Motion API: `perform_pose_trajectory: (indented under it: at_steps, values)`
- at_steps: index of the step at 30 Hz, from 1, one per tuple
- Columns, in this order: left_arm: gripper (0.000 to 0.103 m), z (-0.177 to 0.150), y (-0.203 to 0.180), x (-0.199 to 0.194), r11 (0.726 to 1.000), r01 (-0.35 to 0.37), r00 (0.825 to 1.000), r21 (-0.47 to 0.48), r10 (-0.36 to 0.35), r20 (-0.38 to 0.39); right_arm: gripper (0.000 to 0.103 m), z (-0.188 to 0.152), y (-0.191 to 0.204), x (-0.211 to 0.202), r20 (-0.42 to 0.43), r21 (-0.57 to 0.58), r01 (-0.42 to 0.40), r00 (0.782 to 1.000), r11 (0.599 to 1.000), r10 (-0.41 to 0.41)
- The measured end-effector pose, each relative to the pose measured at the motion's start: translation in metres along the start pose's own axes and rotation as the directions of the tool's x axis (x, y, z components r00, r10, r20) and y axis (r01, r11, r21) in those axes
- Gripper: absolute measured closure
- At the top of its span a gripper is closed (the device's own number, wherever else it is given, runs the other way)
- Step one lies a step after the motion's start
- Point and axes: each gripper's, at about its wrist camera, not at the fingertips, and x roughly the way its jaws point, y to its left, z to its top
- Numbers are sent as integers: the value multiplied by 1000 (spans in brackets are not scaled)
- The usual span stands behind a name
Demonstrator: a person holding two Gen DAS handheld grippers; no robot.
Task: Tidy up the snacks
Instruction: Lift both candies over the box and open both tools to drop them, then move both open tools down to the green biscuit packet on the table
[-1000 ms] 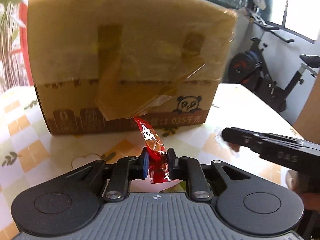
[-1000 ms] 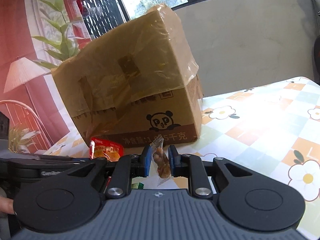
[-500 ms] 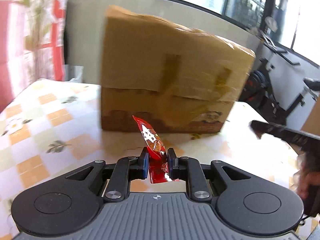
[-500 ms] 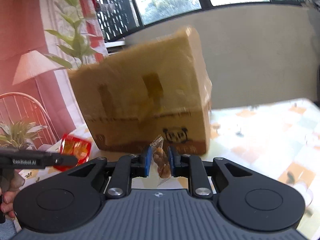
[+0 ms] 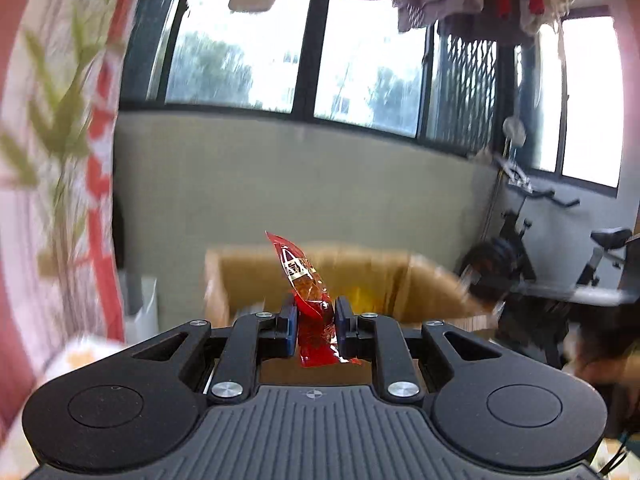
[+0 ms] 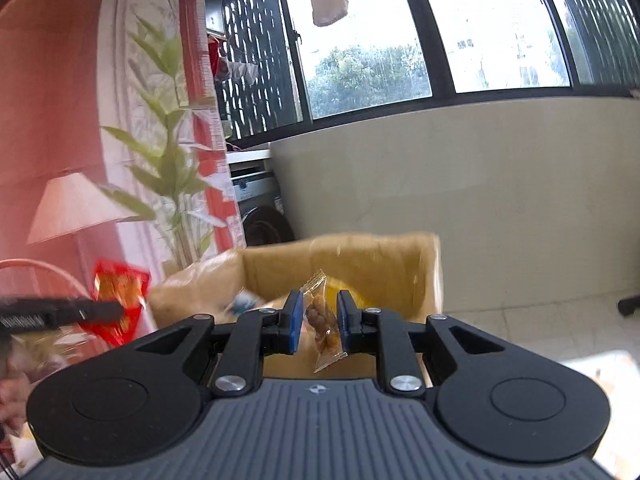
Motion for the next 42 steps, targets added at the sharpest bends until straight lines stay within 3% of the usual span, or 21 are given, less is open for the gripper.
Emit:
perform_pose_trajectory:
  at_steps: [4,11,12,13,15,17,23,33,42]
  values:
    - [83,20,-6,49,1000,9,999,-10,-10,-46,83,10,-6,43,-69,-12,57,996,998,-57]
    - [82,11,-2,106,999,-48,987,4,48,-154,79,2,-6,73,-163,-88,183,967,979,-196]
    - [73,8,-2,110,999,-52,984,12,53,-168,76,2,-4,71,-164,-96,196,964,976,-210]
    - [56,6,-4,109,998,-54,982,18,56,-178,66,2,-3,68,-161,-97,200,964,975,-213]
    - [44,2,-6,106,998,-57,981,15,59,-183,55,3,-2,58,-141,-91,193,969,977,-205]
    - [43,-1,-8,100,998,-56,981,15,58,-185,46,3,-1,48,-126,-106,188,972,976,-200]
    - [41,-6,-4,73,999,-39,986,23,43,-162,41,-6,4,15,-105,-132,162,979,978,-176]
    - [41,-29,-8,20,999,-18,991,42,23,-131,38,-39,19,-29,-122,-145,95,986,985,-113]
    - [41,-73,-5,-4,1000,-8,983,21,11,-181,38,-83,32,-40,-175,-141,65,980,988,-89]
